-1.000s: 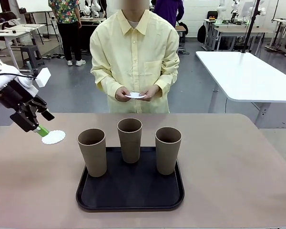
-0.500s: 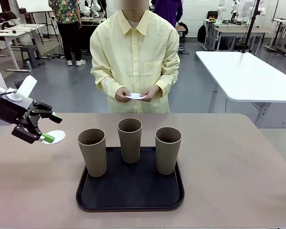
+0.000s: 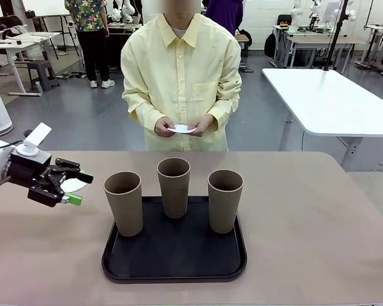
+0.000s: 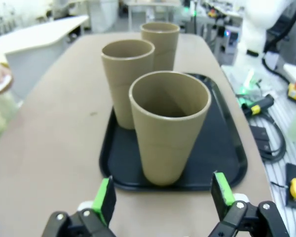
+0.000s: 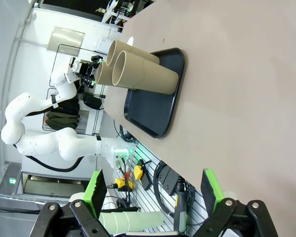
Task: Place coasters on the table and set cups on them.
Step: Pick up one Reusable plastic cup and place it on a coaster set by the human.
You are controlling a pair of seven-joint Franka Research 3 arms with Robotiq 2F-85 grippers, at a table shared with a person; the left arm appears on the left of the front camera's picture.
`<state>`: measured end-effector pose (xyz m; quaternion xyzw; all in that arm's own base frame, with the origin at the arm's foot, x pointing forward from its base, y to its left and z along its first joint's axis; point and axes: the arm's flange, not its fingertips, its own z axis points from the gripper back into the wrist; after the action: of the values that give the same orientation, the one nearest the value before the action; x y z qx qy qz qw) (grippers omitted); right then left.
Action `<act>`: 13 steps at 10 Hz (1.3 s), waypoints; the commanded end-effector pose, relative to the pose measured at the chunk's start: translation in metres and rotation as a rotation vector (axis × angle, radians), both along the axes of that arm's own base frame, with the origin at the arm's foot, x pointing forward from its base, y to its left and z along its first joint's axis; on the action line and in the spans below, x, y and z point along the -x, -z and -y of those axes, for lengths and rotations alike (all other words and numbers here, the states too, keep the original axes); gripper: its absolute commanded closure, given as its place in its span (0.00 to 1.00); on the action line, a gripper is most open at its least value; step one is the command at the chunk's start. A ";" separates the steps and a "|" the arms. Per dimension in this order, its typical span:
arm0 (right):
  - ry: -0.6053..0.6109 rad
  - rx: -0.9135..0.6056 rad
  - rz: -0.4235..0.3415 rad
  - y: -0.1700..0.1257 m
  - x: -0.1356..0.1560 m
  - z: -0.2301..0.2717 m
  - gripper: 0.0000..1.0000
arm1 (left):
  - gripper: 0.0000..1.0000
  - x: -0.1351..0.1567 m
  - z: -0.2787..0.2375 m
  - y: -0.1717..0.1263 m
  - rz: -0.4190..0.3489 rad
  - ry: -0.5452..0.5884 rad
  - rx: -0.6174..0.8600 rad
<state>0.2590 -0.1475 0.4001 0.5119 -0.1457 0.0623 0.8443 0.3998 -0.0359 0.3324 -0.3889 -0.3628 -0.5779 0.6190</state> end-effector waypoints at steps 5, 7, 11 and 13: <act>-0.008 -0.005 0.002 0.000 0.000 0.000 0.00 | 0.00 -0.024 0.014 0.040 0.033 0.104 0.079; -0.008 -0.005 0.002 0.000 0.000 0.000 0.00 | 0.00 -0.019 0.018 0.035 0.008 0.083 0.055; -0.008 -0.005 0.002 0.000 0.000 0.000 0.00 | 0.00 -0.019 0.018 0.035 0.008 0.083 0.055; -0.008 -0.005 0.002 0.000 0.000 0.000 0.00 | 0.00 -0.018 0.020 0.045 0.016 0.103 0.064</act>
<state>0.2587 -0.1473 0.4002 0.5126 -0.1450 0.0626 0.8440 0.4195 -0.0552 0.2942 -0.4202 -0.3618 -0.5951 0.5818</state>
